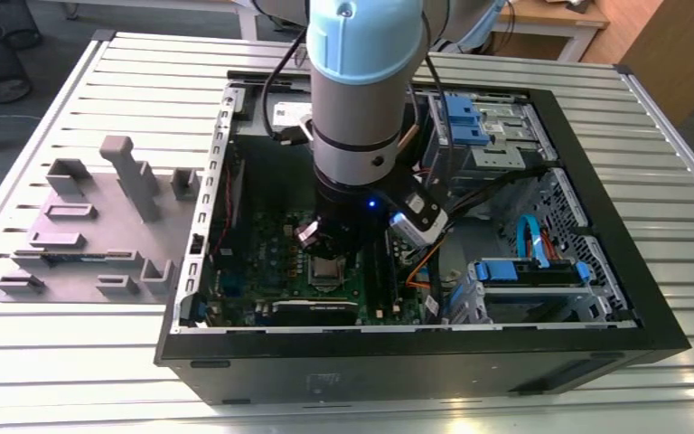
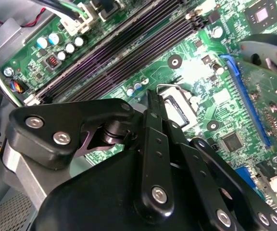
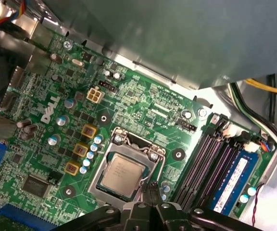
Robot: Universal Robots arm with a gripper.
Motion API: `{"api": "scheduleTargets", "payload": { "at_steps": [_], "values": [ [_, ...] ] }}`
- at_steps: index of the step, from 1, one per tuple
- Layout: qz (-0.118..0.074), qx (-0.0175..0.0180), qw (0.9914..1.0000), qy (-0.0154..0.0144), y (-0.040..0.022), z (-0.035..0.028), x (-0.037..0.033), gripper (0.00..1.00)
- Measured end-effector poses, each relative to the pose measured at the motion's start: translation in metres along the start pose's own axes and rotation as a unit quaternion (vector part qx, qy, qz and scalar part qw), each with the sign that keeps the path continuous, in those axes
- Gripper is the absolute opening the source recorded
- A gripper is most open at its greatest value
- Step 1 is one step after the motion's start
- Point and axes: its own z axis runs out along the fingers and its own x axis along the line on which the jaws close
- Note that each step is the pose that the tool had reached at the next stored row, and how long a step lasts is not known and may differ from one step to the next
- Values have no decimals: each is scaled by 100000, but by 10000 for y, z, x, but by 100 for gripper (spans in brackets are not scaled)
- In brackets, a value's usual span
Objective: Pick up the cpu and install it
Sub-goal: 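Install the first cpu locking lever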
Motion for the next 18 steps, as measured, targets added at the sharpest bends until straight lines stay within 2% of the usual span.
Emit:
{"api": "scheduleTargets", "payload": {
  "at_steps": [8,14,18],
  "values": [
    [541,12,99999,32,-41,48,10,11],
    [669,15,99998,43,-50,53,7,11],
    [683,13,99998,35,-80,55,18,11]
  ]
}}
